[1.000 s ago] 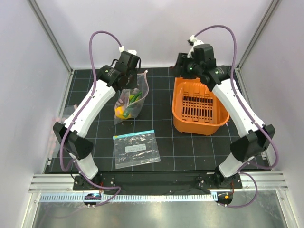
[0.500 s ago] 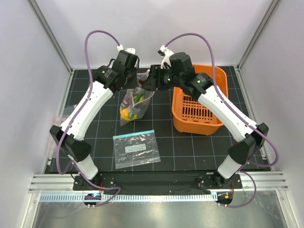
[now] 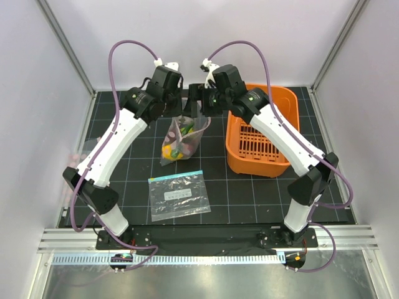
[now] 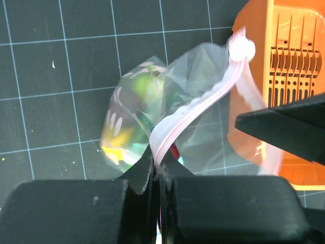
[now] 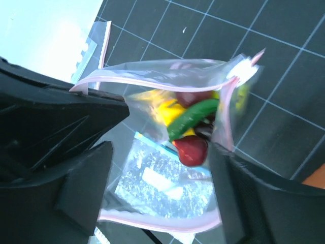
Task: Place the food in the zip-top bag and seal the zipper
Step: Place the fake fruit in the zipper food storage bag.
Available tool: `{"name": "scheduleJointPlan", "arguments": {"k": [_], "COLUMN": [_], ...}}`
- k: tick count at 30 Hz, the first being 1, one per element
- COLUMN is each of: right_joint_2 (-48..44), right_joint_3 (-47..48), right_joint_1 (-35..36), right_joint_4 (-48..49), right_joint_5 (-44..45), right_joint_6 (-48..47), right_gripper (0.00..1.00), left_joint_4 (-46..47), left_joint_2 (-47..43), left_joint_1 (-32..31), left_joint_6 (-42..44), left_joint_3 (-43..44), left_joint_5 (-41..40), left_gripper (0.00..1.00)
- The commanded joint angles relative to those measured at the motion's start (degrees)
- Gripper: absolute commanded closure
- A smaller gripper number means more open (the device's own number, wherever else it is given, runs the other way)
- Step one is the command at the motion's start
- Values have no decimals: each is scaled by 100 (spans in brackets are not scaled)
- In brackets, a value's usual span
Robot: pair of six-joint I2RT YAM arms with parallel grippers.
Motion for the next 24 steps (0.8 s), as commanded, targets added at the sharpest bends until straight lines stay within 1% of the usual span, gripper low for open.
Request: {"name": "scheduleJointPlan", "arguments": {"k": [1,3,4,6,9,14,15,17,18,23,24], "right_joint_2": [-399,-531,-566,-654,-768,-874,-857,-822,-796,-672,-655], "right_joint_3": [311,284,276,267,153,-163,-199,-243,-234,-208,-217], "right_joint_1": [32,32,24,23,6,-47,-47,-47,-47,-47,-56], "right_joint_4": [-327,-442,-582,-767,-935,-909,-891,-865,-839,-891,-882], "right_joint_5": [228,456,561,755,931,949,923,844,791,642,598], "right_joint_6": [-57,4,31,22,5,101,145,180,198,303,321], "right_gripper": [21,26,31,34,35,40,44,48,54,61,65], "left_joint_4": [299,281,273,238,194,141,132,132,132,176,185], "left_joint_2": [-238,-238,-247,-255,-273,-300,-317,-335,-352,-387,-387], "left_joint_1": [-4,-4,-4,-4,-13,-4,-4,-4,-4,-4,-4], "left_joint_6": [-123,-123,-123,-97,-79,-71,-79,-79,-79,-71,-71], "left_joint_3": [209,200,200,200,217,244,235,209,200,165,165], "left_joint_5": [68,59,50,-2,-64,-64,-64,-46,-38,-29,-11], "left_gripper": [98,98,98,98,98,98,98,98,98,98,98]}}
